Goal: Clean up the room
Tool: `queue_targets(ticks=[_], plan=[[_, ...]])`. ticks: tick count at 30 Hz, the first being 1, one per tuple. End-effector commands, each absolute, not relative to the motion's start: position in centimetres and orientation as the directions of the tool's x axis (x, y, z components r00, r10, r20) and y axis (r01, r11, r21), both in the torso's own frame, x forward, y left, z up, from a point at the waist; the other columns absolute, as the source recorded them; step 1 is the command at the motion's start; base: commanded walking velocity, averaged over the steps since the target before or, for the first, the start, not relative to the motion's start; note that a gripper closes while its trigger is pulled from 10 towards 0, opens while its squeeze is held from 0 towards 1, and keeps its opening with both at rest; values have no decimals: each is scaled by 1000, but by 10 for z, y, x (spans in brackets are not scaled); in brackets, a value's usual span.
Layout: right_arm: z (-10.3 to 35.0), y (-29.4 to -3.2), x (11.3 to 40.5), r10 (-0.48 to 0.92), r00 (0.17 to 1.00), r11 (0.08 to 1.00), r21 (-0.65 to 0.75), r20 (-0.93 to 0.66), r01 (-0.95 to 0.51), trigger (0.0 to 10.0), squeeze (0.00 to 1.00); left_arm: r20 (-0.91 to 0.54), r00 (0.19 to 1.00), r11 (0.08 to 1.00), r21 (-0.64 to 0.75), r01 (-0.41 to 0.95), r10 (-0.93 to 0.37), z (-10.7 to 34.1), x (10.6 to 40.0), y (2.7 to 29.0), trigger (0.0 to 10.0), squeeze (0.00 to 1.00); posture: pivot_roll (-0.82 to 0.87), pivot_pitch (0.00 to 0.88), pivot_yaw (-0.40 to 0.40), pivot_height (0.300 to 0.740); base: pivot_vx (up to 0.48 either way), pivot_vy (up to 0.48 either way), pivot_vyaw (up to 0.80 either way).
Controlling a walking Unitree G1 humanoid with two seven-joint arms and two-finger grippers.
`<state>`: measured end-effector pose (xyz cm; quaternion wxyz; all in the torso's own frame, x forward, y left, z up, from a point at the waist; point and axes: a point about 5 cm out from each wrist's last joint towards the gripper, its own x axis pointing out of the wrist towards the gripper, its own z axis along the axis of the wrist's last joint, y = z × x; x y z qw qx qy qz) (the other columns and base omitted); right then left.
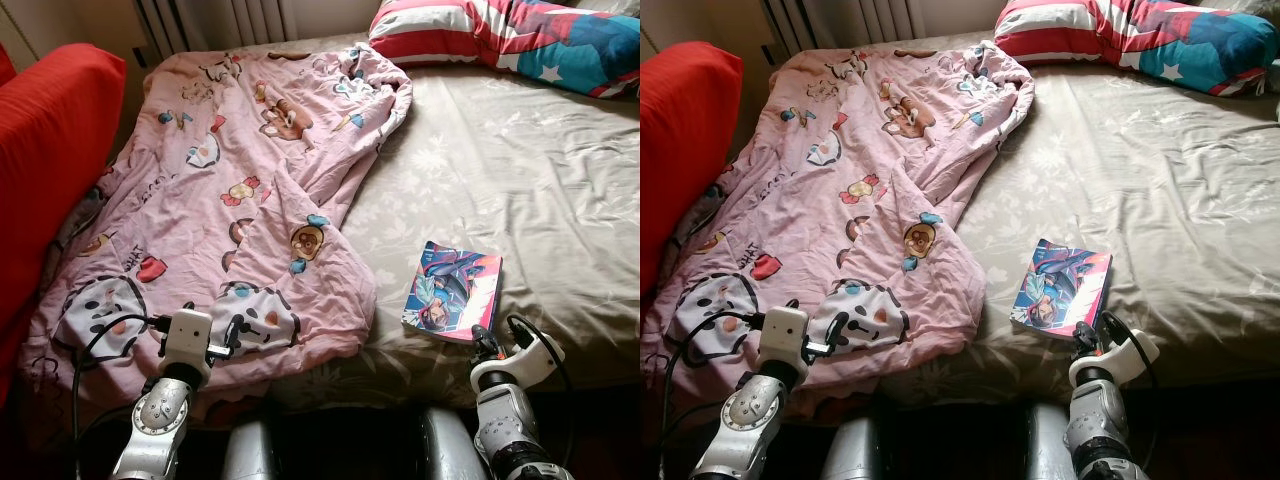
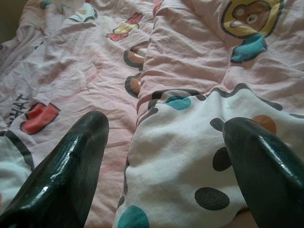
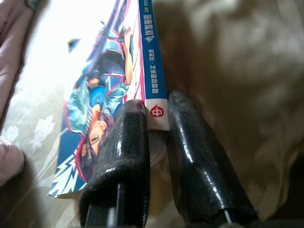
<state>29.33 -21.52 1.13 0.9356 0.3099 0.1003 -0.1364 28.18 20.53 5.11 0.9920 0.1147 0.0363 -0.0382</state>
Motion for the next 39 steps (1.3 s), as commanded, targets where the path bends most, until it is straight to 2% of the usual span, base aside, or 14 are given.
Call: queue_targets(ticks=[1, 5, 7, 10, 11, 12, 13, 21, 25, 31, 39], plan=[[24, -215, 302, -192, 959, 814, 512, -210, 275, 0, 0, -94, 995, 968, 240, 67, -46, 48, 280, 211, 10000, 0, 59, 69, 55, 566, 0, 0, 0], [42, -213, 312, -171, 980, 881, 431, -103, 198, 0, 0, -106, 994, 980, 199, 29, -8, 43, 281, 212, 10000, 0, 42, 53, 42, 566, 0, 0, 0], [53, -209, 314, -138, 990, 931, 337, -32, 141, 0, 0, -119, 993, 985, 170, -5, 25, 39, 281, 214, 10000, 0, 34, 43, 35, 566, 0, 0, 0], [61, -204, 315, -114, 993, 957, 271, 22, 103, 0, 0, -137, 989, 988, 151, -37, 58, 34, 280, 217, 10000, 0, 26, 30, 26, 566, 0, 0, 0], [64, -202, 315, -105, 994, 962, 256, 38, 92, 4471, 0, -142, 987, 989, 142, -50, 70, 33, 280, 219, 10000, 0, 23, 28, 24, 566, 0, 0, 0], [69, -199, 315, -88, 994, 972, 225, 69, 70, 6510, 0, -152, 984, 989, 130, -70, 90, 31, 279, 223, 10000, 0, 23, 25, 23, 566, 0, 0, 0], [72, -197, 315, -82, 994, 975, 211, 78, 64, 10000, 0, -162, 981, 989, 122, -84, 103, 29, 277, 226, 10000, 0, 22, 20, 21, 566, 0, 0, 0], [81, -180, 316, -10, 995, 992, 128, 102, -3, 10000, 0, -308, 933, 983, 67, -172, 184, 0, 257, 242, 10000, 0, -3, 2, 30, 566, 0, 0, 0], [83, -176, 315, 9, 994, 992, 124, 106, -22, 10000, 0, -369, 910, 982, 77, -175, 191, -11, 247, 245, 10000, 0, 1, 0, 26, 566, 0, 0, 0], [89, -174, 318, -49, 993, 988, 153, 108, 32, 10000, 0, -453, 866, 977, 69, -200, 210, -26, 233, 249, 10000, 0, 4, 0, 30, 605, 0, 0, 0], [92, -166, 319, -13, 994, 993, 120, 113, -1, 10000, 0, -520, 829, 978, 76, -193, 204, -37, 225, 247, 10000, 0, 2, 0, 27, 660, 0, 0, 0]])
